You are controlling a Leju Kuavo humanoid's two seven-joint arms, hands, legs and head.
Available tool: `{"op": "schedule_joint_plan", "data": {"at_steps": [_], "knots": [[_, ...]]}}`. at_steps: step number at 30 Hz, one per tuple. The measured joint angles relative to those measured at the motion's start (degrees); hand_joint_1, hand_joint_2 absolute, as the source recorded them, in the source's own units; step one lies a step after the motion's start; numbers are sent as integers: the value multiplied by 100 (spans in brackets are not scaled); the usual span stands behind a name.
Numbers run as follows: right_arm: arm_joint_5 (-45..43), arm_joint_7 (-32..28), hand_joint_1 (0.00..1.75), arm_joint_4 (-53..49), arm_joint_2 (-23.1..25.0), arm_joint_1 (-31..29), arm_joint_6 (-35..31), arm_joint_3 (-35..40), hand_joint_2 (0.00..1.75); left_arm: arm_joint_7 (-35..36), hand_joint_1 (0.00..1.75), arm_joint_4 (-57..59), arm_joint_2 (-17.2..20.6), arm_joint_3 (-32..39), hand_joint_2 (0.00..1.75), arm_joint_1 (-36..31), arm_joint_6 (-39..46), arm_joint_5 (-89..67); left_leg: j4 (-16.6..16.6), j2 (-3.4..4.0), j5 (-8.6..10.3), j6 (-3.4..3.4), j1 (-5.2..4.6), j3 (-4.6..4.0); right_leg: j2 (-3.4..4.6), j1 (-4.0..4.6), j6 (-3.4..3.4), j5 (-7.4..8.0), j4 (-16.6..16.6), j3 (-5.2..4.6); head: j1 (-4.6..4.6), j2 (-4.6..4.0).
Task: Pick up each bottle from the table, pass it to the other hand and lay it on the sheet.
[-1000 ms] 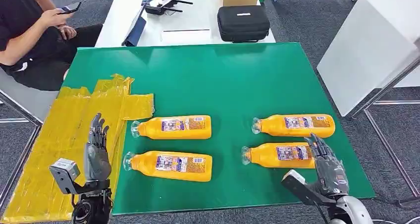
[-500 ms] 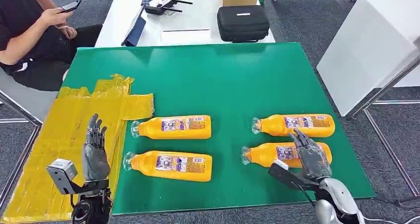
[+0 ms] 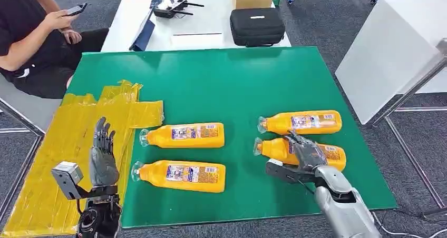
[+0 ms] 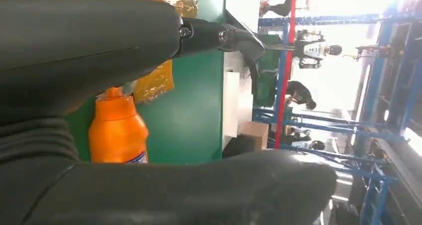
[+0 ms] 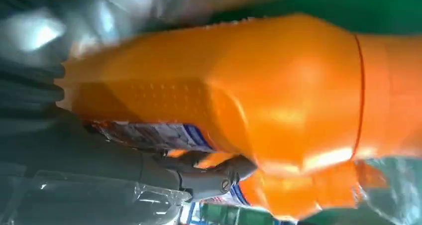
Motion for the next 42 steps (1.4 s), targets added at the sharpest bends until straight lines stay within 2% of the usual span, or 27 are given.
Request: {"op": "schedule_joint_plan", "data": {"at_steps": [8,16,20,23,25,28,31,32,34,37,42], "knots": [[-286,267,175,-291,-529,131,704,242,175,24,0,164,9,0,0,-117,15,44,0,-49,-13,29,-4,118,-26,-1,33,-33,-18,143,7,0],[-557,299,175,-748,-944,413,1075,240,175,39,0,319,37,-7,0,-254,13,79,0,-53,-31,51,-4,133,-29,-4,48,-39,-49,180,4,0],[-700,275,175,-798,-996,461,1016,229,175,50,0,424,48,-44,0,-371,7,111,0,-53,-33,53,-4,132,-28,-6,51,-37,-57,188,4,0],[-1194,-60,175,-840,-882,564,469,89,175,92,0,465,59,-59,0,-359,-44,175,0,-52,-32,54,-3,114,-27,-6,56,-27,-58,240,4,0],[-2004,-630,175,-1112,-732,743,188,-150,175,88,0,465,66,-55,0,-275,-118,257,0,-33,-27,59,-3,94,-20,-6,58,-9,-56,224,11,0],[-3206,-1404,175,-1570,-379,759,264,-411,175,59,0,463,72,-46,0,-160,-298,481,-1,41,-35,49,-3,90,48,-1,34,11,-56,189,7,0],[-3836,-1510,175,-1928,-6,764,476,-477,175,55,0,463,72,-59,0,-163,-369,590,-1,31,-9,46,-2,56,39,0,39,14,-52,148,0,0],[-3929,-1536,175,-1997,46,757,515,-494,175,55,0,463,72,-59,175,-156,-372,601,-1,10,4,48,-2,37,19,0,39,14,-47,136,-2,0],[-4315,-1751,175,-2085,127,728,614,-582,175,57,0,463,72,-59,175,-141,-372,643,-1,-27,30,44,4,-10,-15,0,49,23,-40,108,4,0],[-5111,-2132,175,-2258,337,573,815,-636,175,44,0,465,61,-107,175,-161,-293,651,-1,-22,41,39,6,-47,-13,-3,42,46,-35,70,2,0],[-5604,-2103,175,-2478,647,-47,896,-606,175,4,0,463,15,-205,175,-268,-225,702,-1,-19,51,49,0,-52,-12,-10,47,51,-36,59,9,0]]}}
